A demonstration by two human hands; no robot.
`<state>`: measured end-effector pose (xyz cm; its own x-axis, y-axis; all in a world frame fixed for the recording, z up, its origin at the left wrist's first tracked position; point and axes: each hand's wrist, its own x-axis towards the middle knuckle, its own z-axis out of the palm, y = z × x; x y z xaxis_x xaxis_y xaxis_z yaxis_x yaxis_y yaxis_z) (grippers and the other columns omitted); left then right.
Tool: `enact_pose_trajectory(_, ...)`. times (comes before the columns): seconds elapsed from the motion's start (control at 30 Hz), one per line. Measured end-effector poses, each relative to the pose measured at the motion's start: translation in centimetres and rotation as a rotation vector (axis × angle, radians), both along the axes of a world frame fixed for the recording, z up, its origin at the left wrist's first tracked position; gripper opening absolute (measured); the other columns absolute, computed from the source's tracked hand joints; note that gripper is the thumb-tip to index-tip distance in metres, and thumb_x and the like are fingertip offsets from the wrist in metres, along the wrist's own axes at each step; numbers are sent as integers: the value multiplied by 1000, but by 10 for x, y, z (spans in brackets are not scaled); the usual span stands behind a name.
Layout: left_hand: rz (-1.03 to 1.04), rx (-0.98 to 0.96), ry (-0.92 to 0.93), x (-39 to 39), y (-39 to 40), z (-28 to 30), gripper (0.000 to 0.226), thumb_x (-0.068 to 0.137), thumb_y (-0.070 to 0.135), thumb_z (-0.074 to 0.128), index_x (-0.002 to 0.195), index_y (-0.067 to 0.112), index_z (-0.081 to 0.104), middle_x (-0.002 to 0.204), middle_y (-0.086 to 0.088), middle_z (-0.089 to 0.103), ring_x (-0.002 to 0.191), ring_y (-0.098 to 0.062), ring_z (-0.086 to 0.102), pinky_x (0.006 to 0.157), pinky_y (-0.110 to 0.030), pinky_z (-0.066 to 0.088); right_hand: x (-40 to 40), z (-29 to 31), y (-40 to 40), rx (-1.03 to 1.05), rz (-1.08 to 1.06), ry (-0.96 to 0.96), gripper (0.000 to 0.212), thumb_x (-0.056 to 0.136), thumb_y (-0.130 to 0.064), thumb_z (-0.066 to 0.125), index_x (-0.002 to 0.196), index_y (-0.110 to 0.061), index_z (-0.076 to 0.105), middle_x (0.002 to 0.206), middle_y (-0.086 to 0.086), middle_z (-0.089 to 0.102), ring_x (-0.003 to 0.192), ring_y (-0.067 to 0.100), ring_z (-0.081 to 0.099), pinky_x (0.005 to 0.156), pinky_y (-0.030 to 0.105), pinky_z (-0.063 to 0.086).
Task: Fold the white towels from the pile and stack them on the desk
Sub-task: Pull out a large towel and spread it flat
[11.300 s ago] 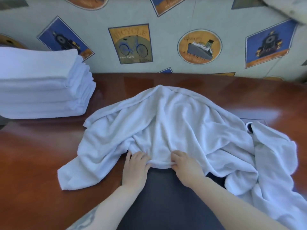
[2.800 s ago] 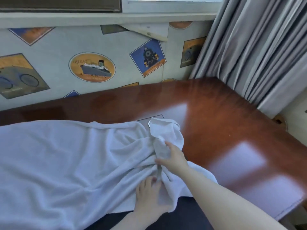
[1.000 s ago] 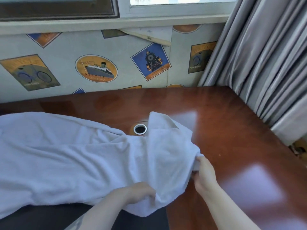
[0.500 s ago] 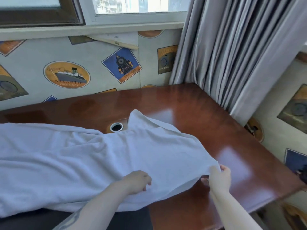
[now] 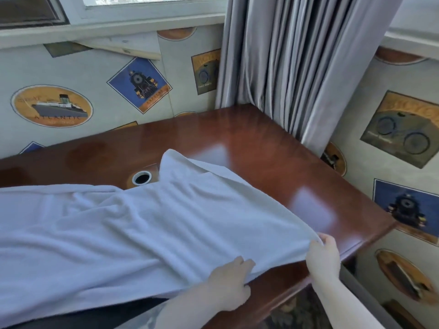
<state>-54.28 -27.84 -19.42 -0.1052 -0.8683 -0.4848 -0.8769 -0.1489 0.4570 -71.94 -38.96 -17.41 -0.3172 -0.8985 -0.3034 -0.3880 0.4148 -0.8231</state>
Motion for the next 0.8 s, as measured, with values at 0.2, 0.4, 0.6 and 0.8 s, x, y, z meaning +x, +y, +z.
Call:
enact_pose_trajectory(0.2, 304, 97, 255, 20, -30, 21, 48, 94, 47, 54, 138, 28, 47, 130, 2, 54, 115, -20, 54, 96, -32, 46, 33, -11, 16, -134, 415, 403, 52, 87, -10, 59, 137, -20, 47, 142, 7, 47, 132, 28, 37, 104, 44, 36)
enact_pose_trajectory(0.4, 650, -309, -216, 124, -34, 6, 51, 98, 23, 46, 148, 23, 33, 160, -1, 21, 148, -20, 15, 117, -33, 20, 151, -26, 31, -237, 1330, 635, 60, 101, -33, 39, 155, -33, 12, 164, -2, -6, 151, 18, -3, 120, 38, 10)
enact_pose_trajectory(0.6, 810, -17, -441, 175, 20, -44, 71, 93, 68, 15, 153, 41, -12, 163, 0, -19, 150, -28, -13, 118, -51, 1, 192, -20, 17, -227, 1617, 958, 38, 81, -51, 46, 102, -20, 50, 100, 2, 54, 92, 28, 54, 63, 31, 33)
enact_pose_trajectory(0.8, 797, -165, -423, 172, 32, -43, 68, 84, 56, 37, 142, 25, 52, 151, -10, 43, 136, -35, 45, 106, -48, 24, 339, 13, -73, -434, 1481, 668, 36, 92, -13, 43, 120, -30, 56, 115, -5, 62, 98, 26, 60, 69, 30, 41)
